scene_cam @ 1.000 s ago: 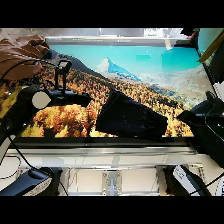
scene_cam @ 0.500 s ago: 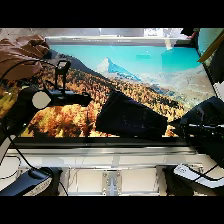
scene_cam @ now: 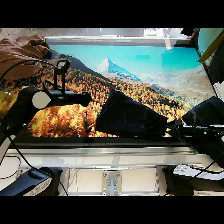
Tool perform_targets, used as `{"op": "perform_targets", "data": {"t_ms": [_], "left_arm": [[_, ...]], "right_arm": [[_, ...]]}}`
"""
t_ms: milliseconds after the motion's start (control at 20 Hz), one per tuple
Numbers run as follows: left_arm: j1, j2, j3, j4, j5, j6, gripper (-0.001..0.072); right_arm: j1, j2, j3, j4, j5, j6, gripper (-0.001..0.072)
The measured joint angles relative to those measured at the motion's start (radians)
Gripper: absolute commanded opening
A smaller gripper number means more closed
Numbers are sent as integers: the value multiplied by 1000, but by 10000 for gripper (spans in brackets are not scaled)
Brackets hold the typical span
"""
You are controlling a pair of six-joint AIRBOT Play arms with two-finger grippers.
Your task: Fold the clothes and pants, and hang the long-sleeved shirts on hangers.
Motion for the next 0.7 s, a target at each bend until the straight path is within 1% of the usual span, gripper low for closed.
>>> {"op": "perform_targets", "data": {"t_ms": [200, 300, 400, 450, 500, 600, 650, 700], "left_arm": [[0, 0, 0, 0, 0, 0, 705], [0, 0, 0, 0, 0, 0, 705], [0, 0, 0, 0, 0, -5, 705], [0, 0, 0, 0, 0, -6, 705], [0, 0, 0, 0, 0, -6, 705], [0, 0, 0, 0, 0, -7, 705], [0, 0, 0, 0, 0, -7, 705], [0, 0, 0, 0, 0, -7, 705]], "right_arm": [[69, -22, 0, 35, -23, -52, 611], [94, -26, 0, 53, -51, -64, 580], [120, -31, 3, 67, -79, -71, 567], [135, -32, 6, 72, -93, -73, 495], [154, -35, 10, 75, -111, -75, 385], [194, -38, 19, 71, -143, -76, 86], [212, -38, 28, 78, -141, -76, 31], [227, -38, 41, 86, -142, -74, 31]]}}
